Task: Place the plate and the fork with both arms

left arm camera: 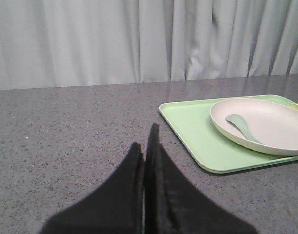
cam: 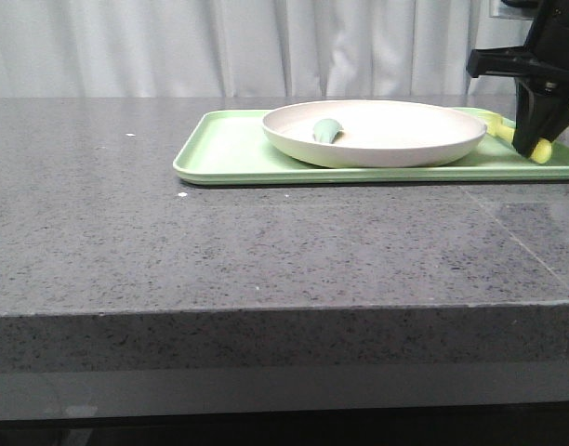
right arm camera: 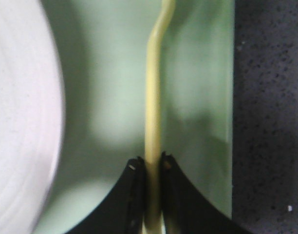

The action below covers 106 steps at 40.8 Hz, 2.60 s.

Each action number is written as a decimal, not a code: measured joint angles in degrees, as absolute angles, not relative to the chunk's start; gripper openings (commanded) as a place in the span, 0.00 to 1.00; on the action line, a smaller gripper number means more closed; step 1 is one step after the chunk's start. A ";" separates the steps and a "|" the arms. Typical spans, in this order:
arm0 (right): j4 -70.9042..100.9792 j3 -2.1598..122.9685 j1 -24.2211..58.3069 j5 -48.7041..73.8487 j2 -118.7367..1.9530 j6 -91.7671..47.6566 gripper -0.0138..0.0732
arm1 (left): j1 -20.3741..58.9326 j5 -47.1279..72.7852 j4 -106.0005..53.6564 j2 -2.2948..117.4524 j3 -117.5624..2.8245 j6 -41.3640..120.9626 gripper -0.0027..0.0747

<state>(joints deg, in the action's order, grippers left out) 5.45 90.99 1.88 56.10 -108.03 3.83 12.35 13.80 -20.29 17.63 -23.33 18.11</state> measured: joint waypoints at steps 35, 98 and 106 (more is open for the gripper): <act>5.45 90.99 1.88 56.23 -107.57 3.94 0.50 | 12.35 13.80 -20.29 17.63 -23.33 18.11 0.01; 5.40 46.74 4.78 30.41 -50.99 0.00 0.03 | 12.35 13.80 -20.29 17.63 -23.33 18.11 0.01; 5.40 34.47 4.78 23.50 -38.20 0.00 0.03 | 12.35 13.80 -20.29 17.63 -23.33 18.11 0.01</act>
